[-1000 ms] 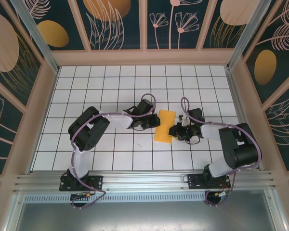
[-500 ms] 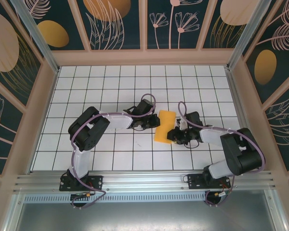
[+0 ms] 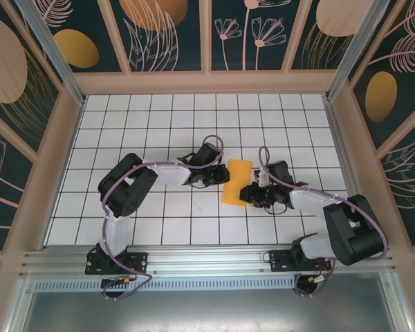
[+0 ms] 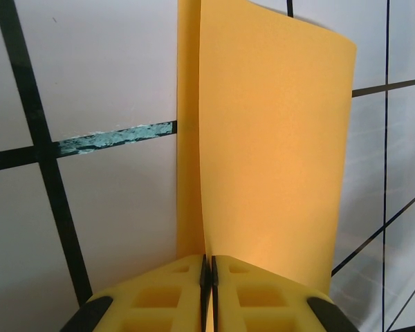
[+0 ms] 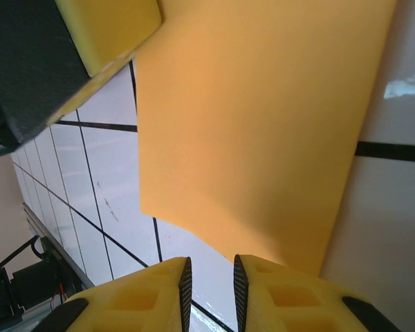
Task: Fold a paper plane with a square sheet of paper (pick it up from the middle)
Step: Fold the square sheet of paper in half at the center of the table.
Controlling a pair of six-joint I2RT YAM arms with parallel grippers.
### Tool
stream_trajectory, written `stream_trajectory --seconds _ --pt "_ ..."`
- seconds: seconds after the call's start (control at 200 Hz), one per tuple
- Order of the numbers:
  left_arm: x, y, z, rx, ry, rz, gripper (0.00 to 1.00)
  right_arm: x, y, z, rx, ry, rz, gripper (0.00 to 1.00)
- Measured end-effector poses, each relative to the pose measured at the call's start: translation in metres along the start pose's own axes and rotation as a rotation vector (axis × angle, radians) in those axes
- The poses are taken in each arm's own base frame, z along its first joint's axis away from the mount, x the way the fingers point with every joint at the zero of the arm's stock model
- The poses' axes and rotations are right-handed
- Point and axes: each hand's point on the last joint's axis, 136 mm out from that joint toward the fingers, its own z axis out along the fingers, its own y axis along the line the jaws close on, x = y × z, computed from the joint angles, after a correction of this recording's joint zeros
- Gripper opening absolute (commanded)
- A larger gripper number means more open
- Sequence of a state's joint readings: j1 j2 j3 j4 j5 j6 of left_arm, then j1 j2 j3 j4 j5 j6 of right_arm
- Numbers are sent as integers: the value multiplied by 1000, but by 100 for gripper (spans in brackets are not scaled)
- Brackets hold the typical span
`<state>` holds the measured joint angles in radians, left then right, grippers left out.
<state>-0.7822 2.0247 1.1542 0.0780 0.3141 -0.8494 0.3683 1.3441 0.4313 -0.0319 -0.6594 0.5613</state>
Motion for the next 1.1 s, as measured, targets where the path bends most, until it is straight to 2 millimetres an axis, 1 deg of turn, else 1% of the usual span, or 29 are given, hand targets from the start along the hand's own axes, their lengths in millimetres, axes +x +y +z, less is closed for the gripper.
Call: stream_trajectory --seconds 0.12,0.35,0.635,0.756,0.881,0.986,1.031,1.101 --pt "0 0 0 0 1 0 14 11 -13 6 27 38 30 27" --pt "0 0 0 -1 1 0 14 11 -13 7 32 39 31 27" --pt "1 1 0 -2 3 -1 14 14 -8 3 33 43 20 27" --pt "1 1 0 -3 3 -1 14 13 -15 6 65 44 30 27" --pt "1 1 0 -3 3 -1 14 8 -13 8 67 48 28 27" --pt "1 1 0 -6 6 1 14 4 -10 6 72 43 25 27" --pt "2 2 0 -9 8 1 14 -1 -7 4 66 32 24 27" --pt "2 3 0 -12 11 3 14 -14 0 -4 46 -7 13 27"
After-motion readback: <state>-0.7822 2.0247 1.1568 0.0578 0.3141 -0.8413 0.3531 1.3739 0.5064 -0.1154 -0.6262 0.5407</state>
